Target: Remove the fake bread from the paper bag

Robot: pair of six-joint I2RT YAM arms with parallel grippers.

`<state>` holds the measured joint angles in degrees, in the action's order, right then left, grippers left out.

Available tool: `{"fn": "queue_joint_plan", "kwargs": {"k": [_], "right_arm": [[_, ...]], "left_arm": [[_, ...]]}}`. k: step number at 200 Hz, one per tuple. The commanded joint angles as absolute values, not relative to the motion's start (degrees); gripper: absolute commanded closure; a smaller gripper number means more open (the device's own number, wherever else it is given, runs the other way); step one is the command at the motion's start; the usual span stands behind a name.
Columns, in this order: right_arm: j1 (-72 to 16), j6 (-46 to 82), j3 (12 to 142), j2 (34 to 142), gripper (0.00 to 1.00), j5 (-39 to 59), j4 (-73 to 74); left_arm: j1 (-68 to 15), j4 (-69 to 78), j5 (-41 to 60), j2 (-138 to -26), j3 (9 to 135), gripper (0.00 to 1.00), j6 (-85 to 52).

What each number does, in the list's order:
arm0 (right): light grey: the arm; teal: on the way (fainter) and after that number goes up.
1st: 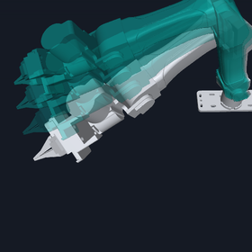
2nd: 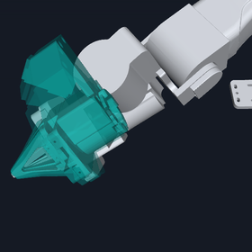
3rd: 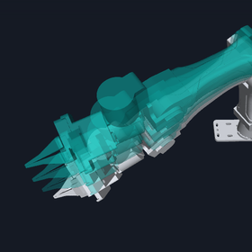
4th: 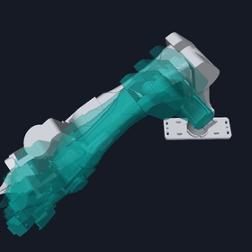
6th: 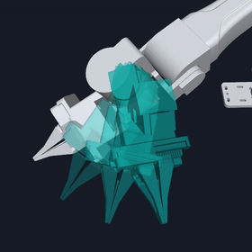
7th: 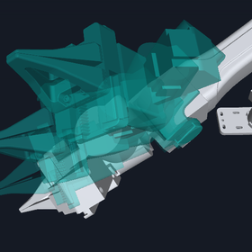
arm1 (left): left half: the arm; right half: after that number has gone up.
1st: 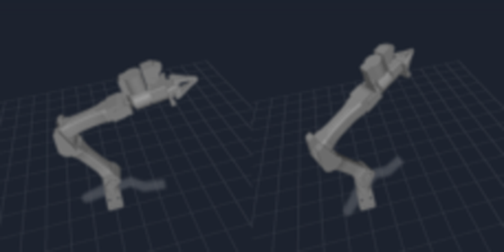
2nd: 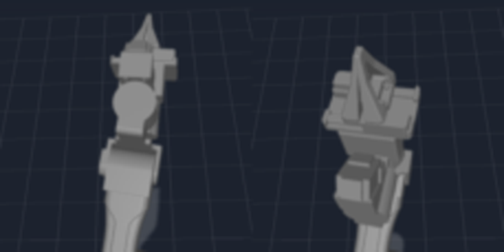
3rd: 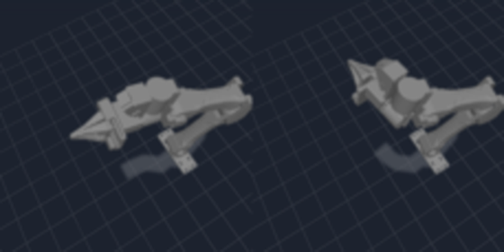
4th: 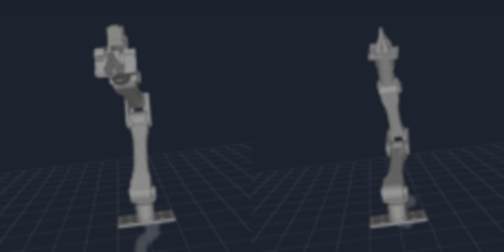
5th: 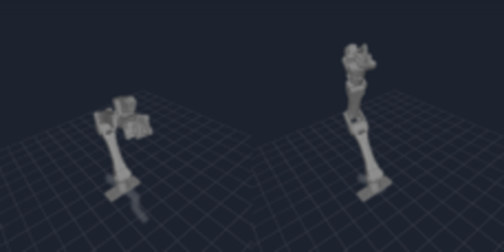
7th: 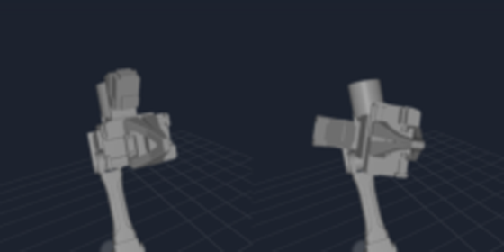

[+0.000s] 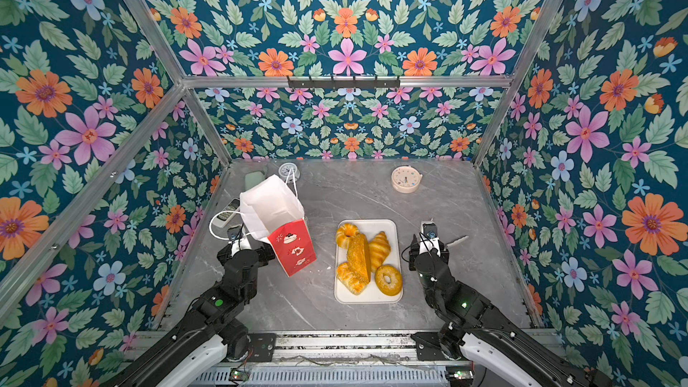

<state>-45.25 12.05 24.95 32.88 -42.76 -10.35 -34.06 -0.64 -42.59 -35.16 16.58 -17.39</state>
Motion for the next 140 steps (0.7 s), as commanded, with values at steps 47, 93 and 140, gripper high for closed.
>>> {"fn": "queue_joint_plan", "kwargs": {"k": [47, 93, 140], "right_arm": [[-39.41, 13.87, 22.08, 36.06, 0.53, -40.15, -4.53], [-39.16, 14.74, 21.62, 37.42, 0.53, -39.86, -4.47], [-39.2, 13.93, 21.1, 37.78, 0.53, -40.11, -3.66]], "left_arm": [[-34.01, 12.83, -44.93, -40.06, 14.06, 0.01, -8.93], [-33.77, 13.99, -44.22, -43.1, 14.94, 0.02, -8.17], [-32.83, 19.93, -42.64, -45.85, 14.64, 0.02, -5.54]]}}
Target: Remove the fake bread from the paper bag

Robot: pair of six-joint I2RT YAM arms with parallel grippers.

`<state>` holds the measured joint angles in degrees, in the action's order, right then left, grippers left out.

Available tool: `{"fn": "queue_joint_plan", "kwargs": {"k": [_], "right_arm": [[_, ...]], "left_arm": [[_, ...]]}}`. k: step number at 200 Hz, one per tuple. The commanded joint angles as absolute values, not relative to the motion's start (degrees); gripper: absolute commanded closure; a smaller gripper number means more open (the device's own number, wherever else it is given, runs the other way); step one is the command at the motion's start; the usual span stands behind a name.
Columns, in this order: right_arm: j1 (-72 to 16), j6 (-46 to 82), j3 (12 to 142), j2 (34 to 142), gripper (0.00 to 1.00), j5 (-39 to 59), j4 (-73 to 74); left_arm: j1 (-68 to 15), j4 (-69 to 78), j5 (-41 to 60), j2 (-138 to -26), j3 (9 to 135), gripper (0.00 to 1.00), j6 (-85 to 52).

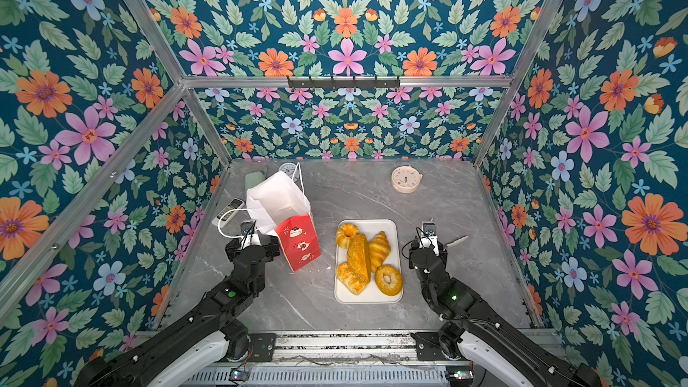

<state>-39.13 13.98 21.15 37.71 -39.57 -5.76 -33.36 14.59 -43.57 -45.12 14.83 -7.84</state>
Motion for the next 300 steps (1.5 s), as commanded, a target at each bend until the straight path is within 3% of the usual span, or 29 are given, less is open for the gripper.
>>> {"fn": "queue_joint_plan", "kwargs": {"k": [1, 76, 193, 252, 300], "right_arm": [[-39.16, 13.86, 21.06, 37.74, 0.53, -40.14, -3.63], [-37.0, 11.74, 20.51, 40.13, 0.53, -39.73, -0.4], [-34.84, 9.56, 20.72, 42.86, 0.53, -40.6, 2.95], [-23.97, 7.71, 19.57, 47.34, 0.52, -33.71, 13.21], [-13.17, 4.69, 16.31, 58.0, 0.52, -27.76, 28.37]], "left_arm": [[-32.81, 20.16, -42.59, -45.91, 14.61, 0.02, -5.45], [-21.97, 32.43, -31.95, -52.05, 12.24, 0.02, -2.3], [-10.33, 50.56, -18.58, -73.84, 16.15, 0.02, -1.9], [-5.95, 55.93, -13.8, -83.83, 19.66, 0.01, -0.66], [-0.24, 63.76, -8.16, -89.09, 19.08, 0.01, -2.67]]}}
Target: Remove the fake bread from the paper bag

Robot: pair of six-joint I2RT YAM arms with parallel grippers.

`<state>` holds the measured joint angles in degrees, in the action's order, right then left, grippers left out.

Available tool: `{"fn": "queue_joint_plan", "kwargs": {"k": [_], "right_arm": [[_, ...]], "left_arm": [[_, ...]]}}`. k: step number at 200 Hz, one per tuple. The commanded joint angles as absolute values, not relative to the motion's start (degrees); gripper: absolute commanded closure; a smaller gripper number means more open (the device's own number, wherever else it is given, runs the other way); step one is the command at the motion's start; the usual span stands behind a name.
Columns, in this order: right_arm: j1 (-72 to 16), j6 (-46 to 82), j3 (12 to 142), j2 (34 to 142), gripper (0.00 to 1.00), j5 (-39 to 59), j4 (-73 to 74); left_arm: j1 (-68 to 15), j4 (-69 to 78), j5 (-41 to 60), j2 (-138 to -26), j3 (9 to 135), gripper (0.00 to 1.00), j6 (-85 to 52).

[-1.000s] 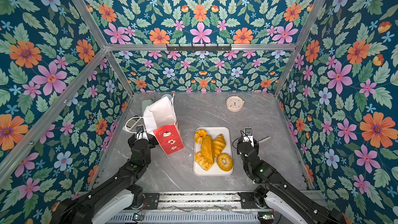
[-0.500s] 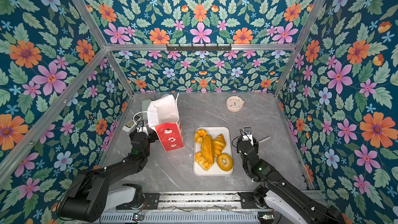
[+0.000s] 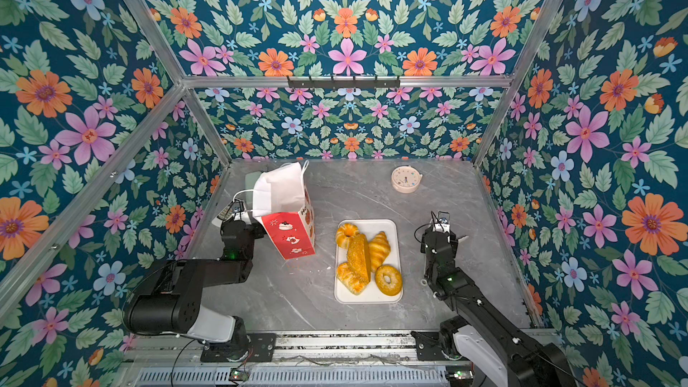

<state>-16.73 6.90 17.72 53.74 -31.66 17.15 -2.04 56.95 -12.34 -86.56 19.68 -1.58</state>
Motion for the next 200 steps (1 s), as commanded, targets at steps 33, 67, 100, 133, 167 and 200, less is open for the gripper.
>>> {"fn": "queue_joint_plan", "kwargs": {"k": [33, 67, 100, 133, 167, 200], "right_arm": [[-8.57, 2.57, 14.98, 68.04, 0.5, -22.75, 41.04], [-6.2, 0.83, 21.53, 80.35, 0.51, -18.66, 43.1], [-3.97, 2.14, 19.26, 80.11, 0.55, -14.92, 47.05], [-0.79, 5.07, 17.28, 82.07, 0.33, -11.59, 50.51], [-0.55, 4.52, 16.7, 83.71, 0.01, -11.76, 54.71], [-0.61, 4.71, 16.82, 83.3, 0.01, -11.69, 53.79]], "left_arm": [[-0.02, 65.3, -6.38, -90.12, 18.65, 0.0, -2.55], [0.03, 68.45, -5.43, -91.04, 17.31, 0.0, -1.95], [0.0, 71.84, -5.21, -92.25, 15.91, 0.0, -1.24], [0.0, 72.8, -5.36, -92.46, 15.74, 0.0, -1.23], [-0.02, 73.16, -5.44, -92.39, 15.56, 0.0, -1.14], [-0.04, 73.08, -5.43, -92.38, 15.56, 0.0, -1.14]]}}
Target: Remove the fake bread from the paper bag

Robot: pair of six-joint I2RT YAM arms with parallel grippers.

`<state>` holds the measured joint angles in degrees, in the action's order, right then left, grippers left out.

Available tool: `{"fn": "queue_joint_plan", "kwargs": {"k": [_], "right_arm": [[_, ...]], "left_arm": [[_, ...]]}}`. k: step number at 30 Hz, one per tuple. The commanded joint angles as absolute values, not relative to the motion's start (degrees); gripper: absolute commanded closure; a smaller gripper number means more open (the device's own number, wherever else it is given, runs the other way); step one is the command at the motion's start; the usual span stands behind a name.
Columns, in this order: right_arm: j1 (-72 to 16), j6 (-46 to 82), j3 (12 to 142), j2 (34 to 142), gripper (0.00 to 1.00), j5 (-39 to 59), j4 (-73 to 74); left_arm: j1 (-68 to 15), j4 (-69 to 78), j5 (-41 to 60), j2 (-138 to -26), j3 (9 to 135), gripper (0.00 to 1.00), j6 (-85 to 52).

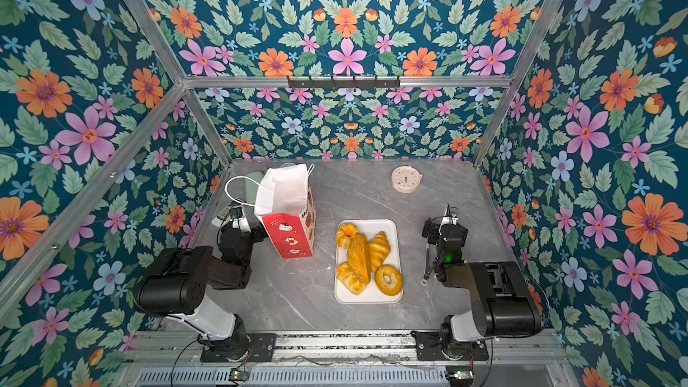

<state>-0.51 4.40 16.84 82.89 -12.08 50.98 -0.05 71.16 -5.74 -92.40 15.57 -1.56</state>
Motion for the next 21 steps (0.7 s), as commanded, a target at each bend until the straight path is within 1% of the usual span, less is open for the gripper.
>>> {"fn": "queue_joint_plan", "kwargs": {"k": [1, 2, 4, 6, 21], "right_arm": [[-0.57, 4.77, 16.89, 83.09, 0.01, -11.69, 53.39], [-0.54, 5.28, 17.27, 82.24, 0.01, -11.55, 50.83], [-0.54, 4.75, 16.9, 83.18, 0.01, -11.78, 53.44], [-0.58, 5.19, 17.24, 82.43, 0.01, -11.57, 51.28], [-0.59, 4.95, 17.07, 82.62, 0.01, -11.6, 52.06]], "left_arm": [[-0.02, 73.1, -5.44, -92.42, 15.56, 0.0, -1.14], [0.0, 73.12, -5.45, -92.46, 15.64, 0.0, -1.1], [0.0, 73.12, -5.45, -92.43, 15.64, 0.0, -1.14], [0.0, 73.13, -5.46, -92.45, 15.64, 0.0, -1.14], [-0.36, 72.83, -5.61, -92.49, 15.79, 0.0, -0.7]]}}
